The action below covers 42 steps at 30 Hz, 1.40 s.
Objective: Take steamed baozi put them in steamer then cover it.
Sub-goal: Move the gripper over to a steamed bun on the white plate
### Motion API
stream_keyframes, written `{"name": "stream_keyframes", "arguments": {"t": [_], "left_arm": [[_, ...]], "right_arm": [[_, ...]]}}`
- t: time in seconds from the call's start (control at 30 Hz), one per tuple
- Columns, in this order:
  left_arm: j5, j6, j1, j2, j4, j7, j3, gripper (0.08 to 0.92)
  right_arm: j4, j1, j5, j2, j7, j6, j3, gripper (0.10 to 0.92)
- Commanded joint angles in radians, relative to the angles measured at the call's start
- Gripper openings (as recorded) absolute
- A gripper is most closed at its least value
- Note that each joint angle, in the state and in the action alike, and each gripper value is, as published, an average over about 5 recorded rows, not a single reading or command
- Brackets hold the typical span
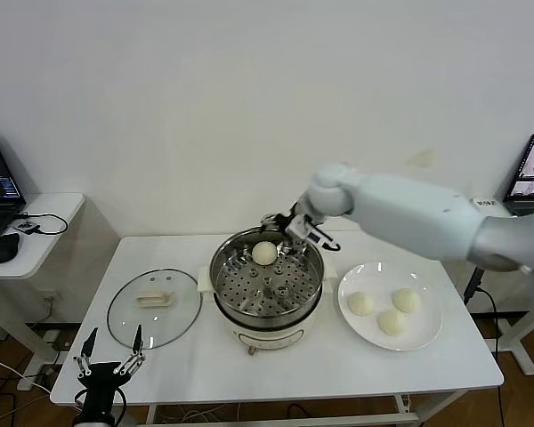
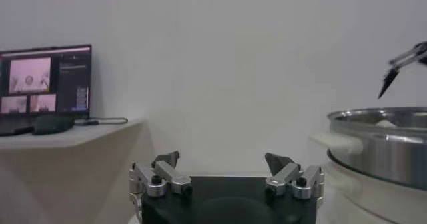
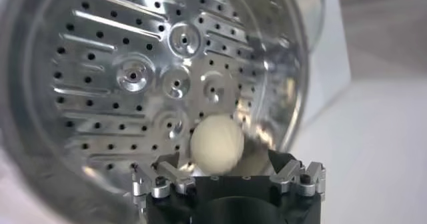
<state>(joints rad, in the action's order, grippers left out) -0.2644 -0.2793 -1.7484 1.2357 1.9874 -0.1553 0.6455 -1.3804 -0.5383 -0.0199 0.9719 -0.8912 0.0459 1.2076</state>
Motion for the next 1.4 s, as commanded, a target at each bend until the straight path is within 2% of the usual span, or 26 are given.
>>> {"name": "stream_keyframes", "arguments": {"t": [0.03, 0.23, 0.47, 0.77, 1.0, 1.4], "left_arm": [[0.002, 0.0, 0.0, -0.018, 0.005, -0.008, 0.001, 0.823], [0.001, 0.006, 0.006, -0.04, 0.01, -0.015, 0.003, 0.823], [0.003, 0.009, 0.004, -0.042, 0.003, -0.02, 0.013, 0.823], [0.003, 0.025, 0.002, -0.035, 0.006, -0.025, 0.04, 0.823], [0.004, 0.027, -0.001, -0.031, 0.001, -0.026, 0.044, 0.823], [0.007, 0.03, -0.015, -0.034, 0.004, -0.027, 0.064, 0.823]], "right_arm": [[-0.296, -0.135, -0.261, -0.358, -0.079, -0.373, 0.032, 0.823], [-0.358, -0.079, -0.237, -0.508, -0.087, -0.412, 0.018, 0.823], [-0.294, 0.182, -0.113, -0.54, -0.094, -0.38, -0.128, 0.823], [-0.189, 0.389, 0.019, -0.479, -0.106, -0.364, -0.276, 0.823], [-0.049, 0.513, 0.105, -0.394, -0.107, -0.329, -0.352, 0.823], [0.104, 0.587, 0.131, -0.237, -0.094, -0.283, -0.408, 0.823]]}}
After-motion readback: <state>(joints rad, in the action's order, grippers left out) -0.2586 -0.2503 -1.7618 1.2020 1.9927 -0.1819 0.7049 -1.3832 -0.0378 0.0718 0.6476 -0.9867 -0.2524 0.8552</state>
